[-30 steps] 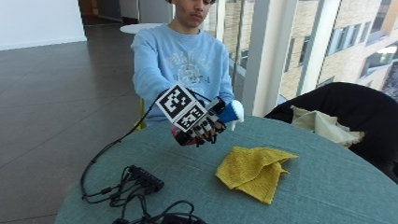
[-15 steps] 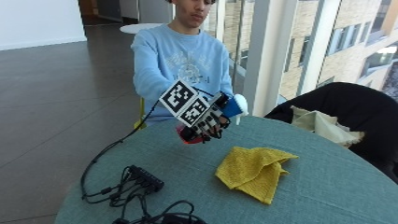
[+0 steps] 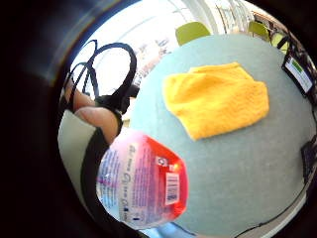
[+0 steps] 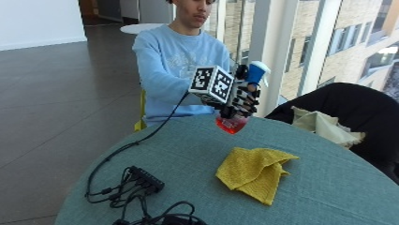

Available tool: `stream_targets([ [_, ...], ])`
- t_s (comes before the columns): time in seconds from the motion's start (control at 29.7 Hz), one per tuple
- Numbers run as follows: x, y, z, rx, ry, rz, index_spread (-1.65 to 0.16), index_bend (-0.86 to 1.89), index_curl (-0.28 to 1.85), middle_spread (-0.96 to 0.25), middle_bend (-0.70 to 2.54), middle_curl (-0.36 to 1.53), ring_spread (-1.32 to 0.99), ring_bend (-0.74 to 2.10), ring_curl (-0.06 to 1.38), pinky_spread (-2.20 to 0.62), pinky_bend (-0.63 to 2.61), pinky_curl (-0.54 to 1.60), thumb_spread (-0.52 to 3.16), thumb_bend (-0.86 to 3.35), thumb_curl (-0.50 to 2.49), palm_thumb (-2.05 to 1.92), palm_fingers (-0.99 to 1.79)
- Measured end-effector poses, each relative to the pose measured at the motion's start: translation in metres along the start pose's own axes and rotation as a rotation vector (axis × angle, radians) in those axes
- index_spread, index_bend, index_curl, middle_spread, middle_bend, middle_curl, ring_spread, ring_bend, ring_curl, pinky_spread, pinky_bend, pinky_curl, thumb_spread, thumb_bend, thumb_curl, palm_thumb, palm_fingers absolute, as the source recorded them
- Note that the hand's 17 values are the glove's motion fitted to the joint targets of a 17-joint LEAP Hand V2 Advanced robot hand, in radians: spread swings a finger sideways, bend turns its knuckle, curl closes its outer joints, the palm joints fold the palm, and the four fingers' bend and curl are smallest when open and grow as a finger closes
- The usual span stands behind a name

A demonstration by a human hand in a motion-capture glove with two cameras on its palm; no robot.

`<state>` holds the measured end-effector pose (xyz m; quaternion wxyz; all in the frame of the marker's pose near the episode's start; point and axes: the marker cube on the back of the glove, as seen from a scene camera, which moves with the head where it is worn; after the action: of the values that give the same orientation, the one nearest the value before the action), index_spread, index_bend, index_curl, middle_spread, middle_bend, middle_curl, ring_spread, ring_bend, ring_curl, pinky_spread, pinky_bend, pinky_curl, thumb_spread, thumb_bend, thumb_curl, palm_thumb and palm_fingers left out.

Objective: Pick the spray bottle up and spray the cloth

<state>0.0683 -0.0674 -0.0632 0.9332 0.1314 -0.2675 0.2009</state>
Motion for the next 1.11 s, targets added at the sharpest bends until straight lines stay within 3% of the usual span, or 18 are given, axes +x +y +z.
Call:
stream_targets([
  [0.4, -0.046, -0.023, 0.096, 0.096, -0.188, -0.199, -0.19, 0.12, 0.31, -0.09, 0.43, 0.50, -0.06, 0.60, 0.40, 0.02, 0.33, 0.37, 0.82, -0.03, 0.65, 0.86, 1.14],
  [0.71, -0.046, -0.031, 0.156, 0.109, -0.279, -0.218, -0.19, 0.11, 0.31, -0.09, 0.42, 0.50, -0.06, 0.59, 0.40, 0.00, 0.33, 0.37, 0.83, -0.02, 0.64, 0.86, 1.13],
  [1.11, -0.042, -0.034, 0.177, 0.119, -0.293, -0.217, -0.20, 0.12, 0.31, -0.08, 0.42, 0.50, -0.06, 0.57, 0.39, -0.01, 0.33, 0.38, 0.89, -0.03, 0.61, 0.84, 1.15],
])
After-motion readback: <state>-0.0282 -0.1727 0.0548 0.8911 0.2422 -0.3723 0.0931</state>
